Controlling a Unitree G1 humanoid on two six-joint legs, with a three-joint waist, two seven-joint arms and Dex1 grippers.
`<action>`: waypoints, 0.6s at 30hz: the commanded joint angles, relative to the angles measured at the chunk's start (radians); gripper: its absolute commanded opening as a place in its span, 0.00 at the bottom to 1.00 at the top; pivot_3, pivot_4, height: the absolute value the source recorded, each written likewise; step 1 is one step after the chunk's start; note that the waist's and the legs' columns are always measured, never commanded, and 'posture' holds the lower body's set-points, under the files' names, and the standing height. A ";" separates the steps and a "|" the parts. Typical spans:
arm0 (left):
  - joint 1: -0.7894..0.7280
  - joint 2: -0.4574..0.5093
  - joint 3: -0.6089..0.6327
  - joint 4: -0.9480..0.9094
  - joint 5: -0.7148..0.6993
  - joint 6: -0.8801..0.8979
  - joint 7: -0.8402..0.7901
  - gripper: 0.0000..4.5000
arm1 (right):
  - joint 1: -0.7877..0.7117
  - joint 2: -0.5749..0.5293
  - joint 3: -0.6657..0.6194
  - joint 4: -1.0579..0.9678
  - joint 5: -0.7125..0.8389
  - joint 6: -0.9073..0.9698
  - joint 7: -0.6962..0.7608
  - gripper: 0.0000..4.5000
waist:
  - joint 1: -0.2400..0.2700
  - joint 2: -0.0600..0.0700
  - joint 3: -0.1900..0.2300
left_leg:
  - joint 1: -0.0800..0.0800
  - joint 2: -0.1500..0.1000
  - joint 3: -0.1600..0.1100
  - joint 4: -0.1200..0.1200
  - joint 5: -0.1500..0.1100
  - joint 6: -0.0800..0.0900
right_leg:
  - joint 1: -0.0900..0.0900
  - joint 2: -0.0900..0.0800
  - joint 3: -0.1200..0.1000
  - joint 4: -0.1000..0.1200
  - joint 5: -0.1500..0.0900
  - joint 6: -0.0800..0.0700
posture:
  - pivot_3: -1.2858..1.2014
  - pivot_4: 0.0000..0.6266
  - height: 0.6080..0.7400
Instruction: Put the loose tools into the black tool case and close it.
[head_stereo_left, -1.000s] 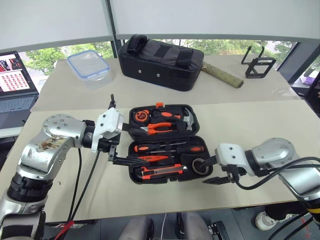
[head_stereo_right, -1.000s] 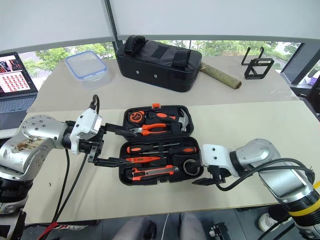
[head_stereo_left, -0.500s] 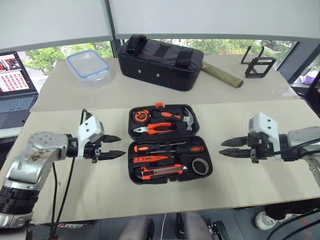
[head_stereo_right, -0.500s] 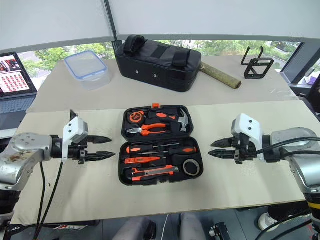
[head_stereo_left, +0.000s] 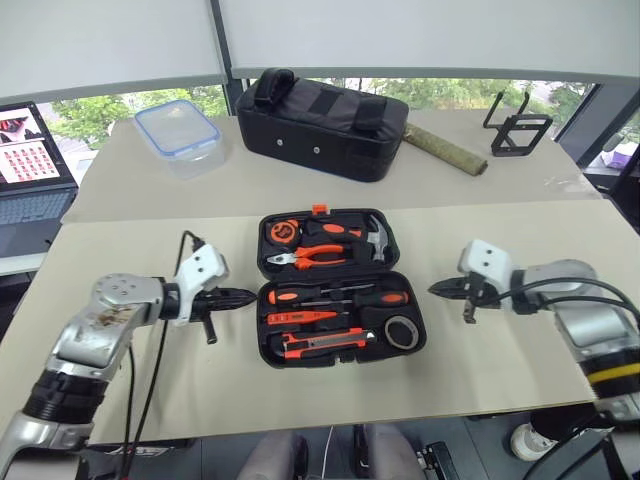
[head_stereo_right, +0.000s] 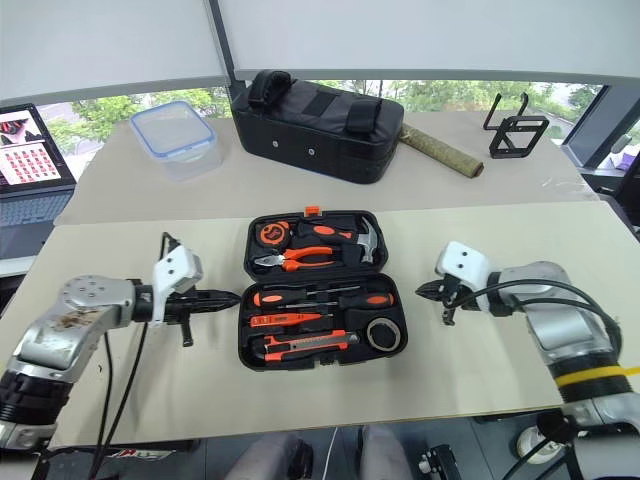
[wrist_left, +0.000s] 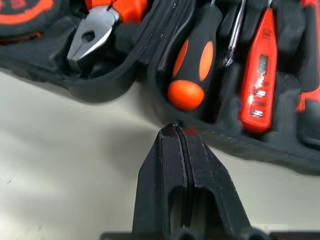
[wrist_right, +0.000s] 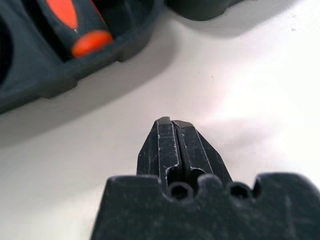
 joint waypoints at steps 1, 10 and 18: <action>-0.026 -0.020 -0.037 -0.032 -0.006 -0.013 -0.030 0.01 | -0.022 -0.001 -0.009 -0.061 0.037 -0.037 0.081 0.00 | 0.002 0.000 0.000 | -0.001 0.000 0.000 0.000 0.000 0.000 | 0.000 0.000 0.000 0.000 0.000 0.000 | 0.52 0.24 0.80; 0.033 0.007 -0.052 -0.100 -0.029 -0.027 -0.113 0.01 | 0.159 -0.071 -0.066 -0.357 0.127 0.036 0.160 0.00 | 0.004 0.001 0.000 | -0.004 0.000 -0.002 0.000 0.000 0.000 | -0.003 0.000 -0.001 -0.001 0.000 0.000 | 0.52 0.24 0.80; 0.063 0.047 0.002 -0.044 0.003 -0.037 -0.080 0.01 | 0.235 -0.091 -0.126 -0.363 0.059 0.075 0.034 0.00 | 0.003 0.001 0.000 | -0.003 0.000 -0.001 0.001 0.000 0.000 | -0.002 0.000 0.000 -0.001 0.000 0.000 | 0.52 0.24 0.80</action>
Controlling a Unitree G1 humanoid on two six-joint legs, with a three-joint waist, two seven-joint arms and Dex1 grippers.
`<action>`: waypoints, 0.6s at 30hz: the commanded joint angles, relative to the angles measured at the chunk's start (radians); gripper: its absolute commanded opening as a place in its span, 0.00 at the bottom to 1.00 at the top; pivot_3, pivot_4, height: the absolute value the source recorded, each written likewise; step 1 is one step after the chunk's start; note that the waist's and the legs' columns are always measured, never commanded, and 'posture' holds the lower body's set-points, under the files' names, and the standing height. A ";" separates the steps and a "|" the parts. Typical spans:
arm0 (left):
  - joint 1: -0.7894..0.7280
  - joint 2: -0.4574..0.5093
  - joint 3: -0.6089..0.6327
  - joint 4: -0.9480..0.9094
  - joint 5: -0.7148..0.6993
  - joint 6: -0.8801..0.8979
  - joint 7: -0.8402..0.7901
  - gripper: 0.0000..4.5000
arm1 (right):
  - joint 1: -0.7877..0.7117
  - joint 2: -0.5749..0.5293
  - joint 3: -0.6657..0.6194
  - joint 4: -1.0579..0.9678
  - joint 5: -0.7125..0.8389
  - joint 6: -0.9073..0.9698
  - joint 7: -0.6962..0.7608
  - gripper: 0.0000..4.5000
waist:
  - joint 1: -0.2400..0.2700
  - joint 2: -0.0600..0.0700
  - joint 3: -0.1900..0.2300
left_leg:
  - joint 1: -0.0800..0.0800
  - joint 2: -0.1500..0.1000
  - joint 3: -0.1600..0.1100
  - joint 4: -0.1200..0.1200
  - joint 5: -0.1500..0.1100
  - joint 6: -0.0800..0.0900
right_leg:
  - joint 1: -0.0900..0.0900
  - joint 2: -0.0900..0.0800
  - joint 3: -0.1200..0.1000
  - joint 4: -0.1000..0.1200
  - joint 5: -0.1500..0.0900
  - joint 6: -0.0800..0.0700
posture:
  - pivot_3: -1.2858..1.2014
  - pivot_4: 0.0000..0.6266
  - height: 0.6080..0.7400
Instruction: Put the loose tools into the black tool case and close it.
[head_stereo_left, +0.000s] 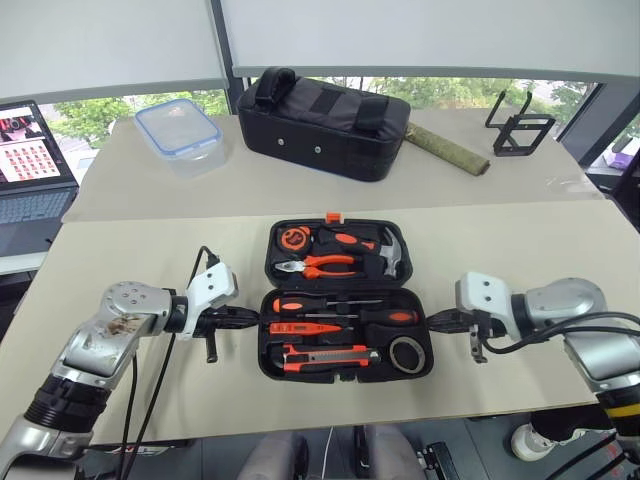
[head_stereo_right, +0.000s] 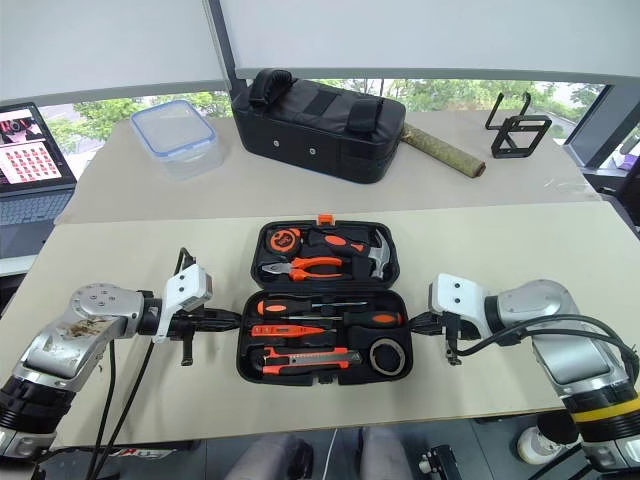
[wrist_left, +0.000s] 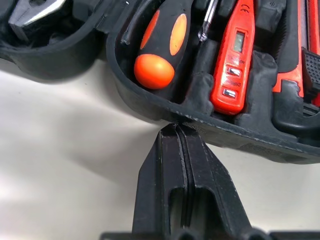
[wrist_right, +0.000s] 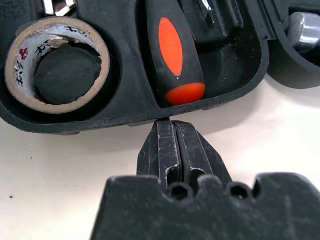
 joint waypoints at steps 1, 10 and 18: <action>0.010 0.029 0.041 0.007 0.006 -0.024 0.009 0.01 | 0.000 -0.013 -0.060 -0.009 -0.015 0.019 -0.068 0.00 | -0.001 0.000 0.000 | 0.000 0.000 0.000 0.000 0.000 0.000 | 0.000 0.000 0.000 0.000 0.000 0.000 | 0.52 0.24 0.80; -0.305 -0.020 0.129 0.313 -0.100 0.348 0.088 0.56 | -0.228 0.052 -0.167 0.171 0.135 0.418 -0.174 0.48 | -0.002 -0.001 0.000 | 0.000 0.000 0.000 0.002 0.000 0.000 | 0.000 0.001 -0.001 0.002 0.000 -0.001 | 0.52 0.24 0.80; -0.616 -0.213 0.080 0.603 -0.076 0.537 0.198 0.95 | -0.531 0.242 -0.132 0.425 0.130 0.616 -0.328 0.86 | -0.010 -0.001 0.000 | -0.001 -0.001 0.001 0.003 0.001 -0.001 | -0.003 0.000 0.000 0.012 0.001 -0.001 | 0.52 0.24 0.80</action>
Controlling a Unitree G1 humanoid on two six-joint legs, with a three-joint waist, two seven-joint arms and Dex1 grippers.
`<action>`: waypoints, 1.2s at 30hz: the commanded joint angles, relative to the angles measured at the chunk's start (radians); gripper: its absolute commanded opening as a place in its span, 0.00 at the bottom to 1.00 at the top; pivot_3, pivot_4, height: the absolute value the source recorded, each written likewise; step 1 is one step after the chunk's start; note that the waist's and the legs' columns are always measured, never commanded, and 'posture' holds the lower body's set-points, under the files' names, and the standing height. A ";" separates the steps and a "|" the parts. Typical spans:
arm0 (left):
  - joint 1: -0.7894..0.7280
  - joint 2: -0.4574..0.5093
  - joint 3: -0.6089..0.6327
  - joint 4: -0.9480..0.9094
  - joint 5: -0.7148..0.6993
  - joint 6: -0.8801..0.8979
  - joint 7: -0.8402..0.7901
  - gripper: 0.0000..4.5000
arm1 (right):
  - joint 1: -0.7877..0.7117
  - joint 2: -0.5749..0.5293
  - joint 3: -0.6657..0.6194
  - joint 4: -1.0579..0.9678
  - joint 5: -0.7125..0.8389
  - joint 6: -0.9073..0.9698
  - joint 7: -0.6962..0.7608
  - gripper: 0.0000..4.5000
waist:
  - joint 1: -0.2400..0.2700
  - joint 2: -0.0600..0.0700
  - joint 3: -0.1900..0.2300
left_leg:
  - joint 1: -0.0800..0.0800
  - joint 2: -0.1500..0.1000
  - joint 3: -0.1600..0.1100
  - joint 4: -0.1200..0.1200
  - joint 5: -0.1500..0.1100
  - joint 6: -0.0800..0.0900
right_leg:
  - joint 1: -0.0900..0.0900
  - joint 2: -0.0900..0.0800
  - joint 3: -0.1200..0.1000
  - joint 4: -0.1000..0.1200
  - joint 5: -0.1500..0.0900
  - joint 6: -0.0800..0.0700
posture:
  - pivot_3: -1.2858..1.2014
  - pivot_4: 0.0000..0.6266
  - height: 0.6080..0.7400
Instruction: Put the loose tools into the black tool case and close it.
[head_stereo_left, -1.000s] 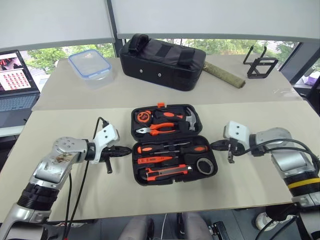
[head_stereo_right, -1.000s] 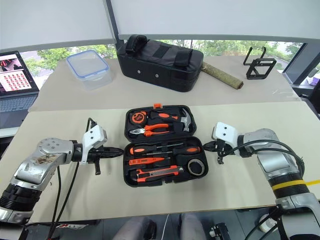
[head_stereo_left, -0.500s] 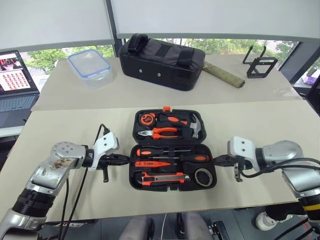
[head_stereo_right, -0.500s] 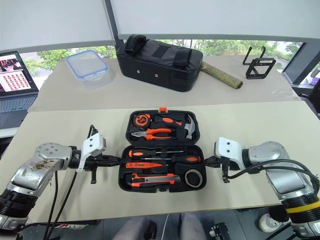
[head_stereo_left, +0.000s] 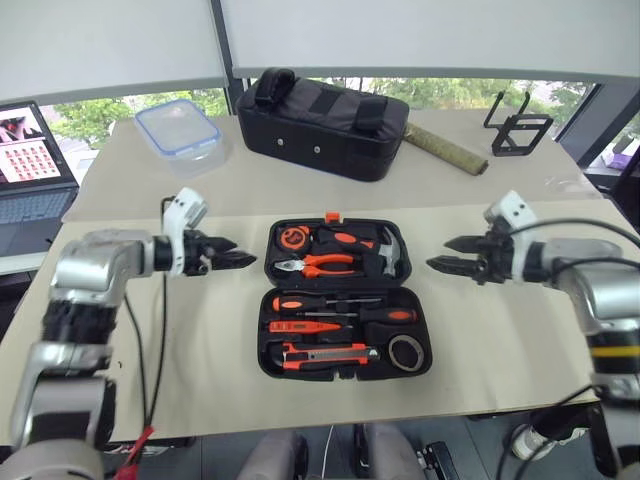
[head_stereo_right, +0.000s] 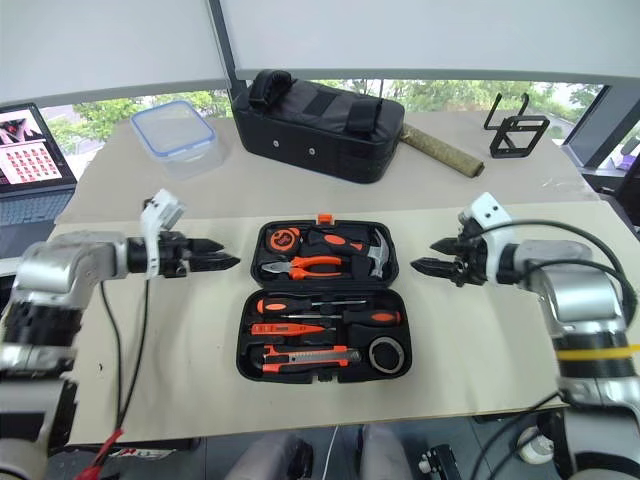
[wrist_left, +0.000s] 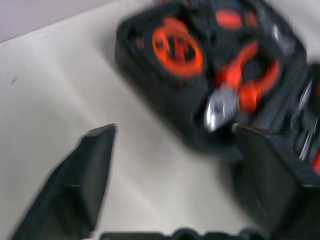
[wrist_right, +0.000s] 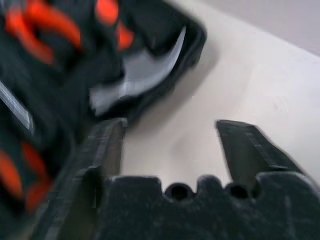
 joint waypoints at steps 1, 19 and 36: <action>-0.073 -0.054 -0.008 0.111 0.024 0.012 0.052 0.95 | -0.104 0.059 -0.009 0.115 -0.009 0.058 -0.086 0.86 | -0.006 0.000 0.000 | -0.001 0.000 0.000 0.000 0.000 0.000 | -0.002 0.000 0.000 0.000 0.000 0.000 | 0.52 0.24 0.80; -0.087 -0.133 -0.015 0.241 0.092 -0.084 0.096 0.32 | -0.223 0.184 0.046 0.287 -0.060 0.032 -0.131 0.78 | -0.019 0.000 0.000 | -0.006 -0.005 -0.001 0.001 0.003 -0.002 | -0.008 -0.004 0.001 0.005 0.000 0.000 | 0.52 0.24 0.80; -0.056 -0.142 0.008 0.170 0.064 -0.049 0.107 0.29 | -0.226 0.196 0.049 0.293 -0.077 0.037 -0.156 0.00 | -0.021 0.000 0.000 | -0.006 -0.005 -0.001 0.001 0.003 -0.002 | -0.008 -0.005 0.001 0.006 0.000 0.000 | 0.52 0.24 0.80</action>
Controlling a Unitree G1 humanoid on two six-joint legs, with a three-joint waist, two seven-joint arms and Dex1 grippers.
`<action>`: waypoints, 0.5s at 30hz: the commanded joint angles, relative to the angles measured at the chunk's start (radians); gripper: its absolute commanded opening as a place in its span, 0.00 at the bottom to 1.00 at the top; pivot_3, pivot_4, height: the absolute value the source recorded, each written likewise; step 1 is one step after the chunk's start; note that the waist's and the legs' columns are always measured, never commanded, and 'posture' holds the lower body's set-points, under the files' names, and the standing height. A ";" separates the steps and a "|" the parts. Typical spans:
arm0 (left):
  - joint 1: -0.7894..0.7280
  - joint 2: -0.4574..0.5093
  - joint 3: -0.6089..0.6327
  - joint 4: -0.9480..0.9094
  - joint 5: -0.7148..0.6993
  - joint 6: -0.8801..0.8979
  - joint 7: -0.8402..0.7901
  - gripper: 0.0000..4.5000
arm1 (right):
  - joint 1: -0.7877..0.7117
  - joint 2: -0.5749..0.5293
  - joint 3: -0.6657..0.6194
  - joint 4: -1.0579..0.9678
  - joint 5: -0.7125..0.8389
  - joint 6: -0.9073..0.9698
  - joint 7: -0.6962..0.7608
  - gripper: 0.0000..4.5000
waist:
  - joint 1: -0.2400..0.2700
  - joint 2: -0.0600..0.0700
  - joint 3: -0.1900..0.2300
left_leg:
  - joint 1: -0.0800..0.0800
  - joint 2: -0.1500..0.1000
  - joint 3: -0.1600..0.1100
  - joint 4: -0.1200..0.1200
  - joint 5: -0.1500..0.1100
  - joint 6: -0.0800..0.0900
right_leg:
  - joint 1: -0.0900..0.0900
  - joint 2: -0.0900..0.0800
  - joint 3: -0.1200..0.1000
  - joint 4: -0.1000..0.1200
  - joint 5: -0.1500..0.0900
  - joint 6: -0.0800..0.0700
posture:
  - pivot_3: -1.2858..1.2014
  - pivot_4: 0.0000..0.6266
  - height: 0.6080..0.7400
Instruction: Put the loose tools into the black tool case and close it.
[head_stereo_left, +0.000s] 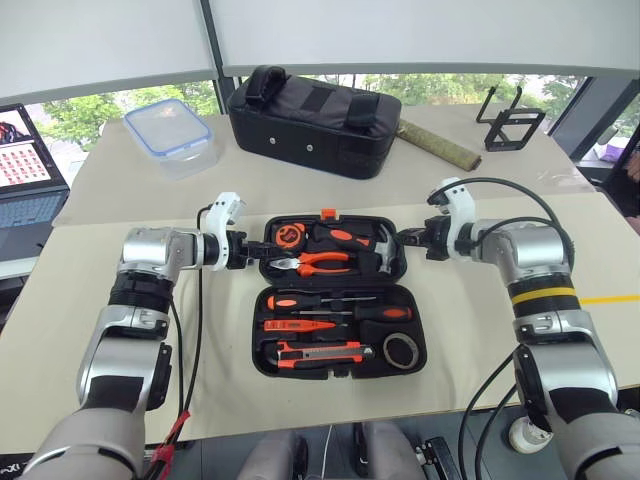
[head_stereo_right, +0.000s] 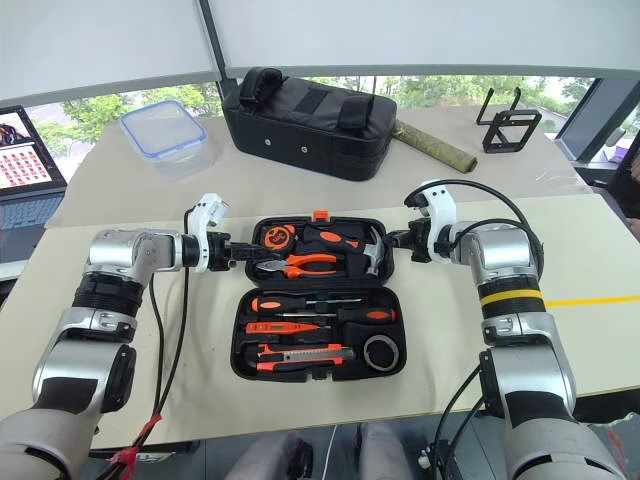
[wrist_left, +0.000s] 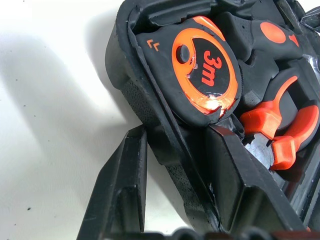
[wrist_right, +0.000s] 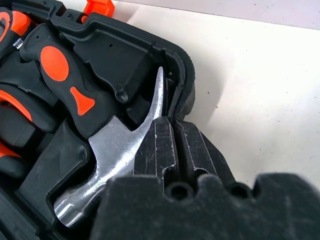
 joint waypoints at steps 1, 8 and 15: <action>0.009 -0.004 0.003 -0.046 -0.007 0.010 0.002 0.29 | -0.024 -0.003 -0.002 -0.017 -0.004 0.016 -0.011 0.00 | 0.000 0.000 0.000 | 0.000 0.000 0.000 0.000 0.000 0.000 | 0.000 0.000 0.000 0.000 0.000 0.000 | 0.52 0.24 0.80; 0.002 -0.027 0.052 -0.060 -0.016 -0.047 0.040 0.29 | -0.036 0.004 -0.024 -0.040 0.018 -0.002 0.001 0.00 | 0.001 0.000 0.000 | 0.000 0.000 0.000 0.000 0.000 0.000 | 0.000 0.000 0.000 0.000 0.000 0.000 | 0.52 0.24 0.80; -0.041 -0.088 0.146 -0.064 -0.033 -0.239 0.109 0.29 | -0.105 0.064 -0.096 -0.017 0.014 -0.166 -0.098 0.00 | -0.002 0.000 0.000 | -0.003 -0.002 0.000 0.002 0.001 0.000 | -0.003 -0.001 0.000 0.000 0.000 0.000 | 0.52 0.24 0.80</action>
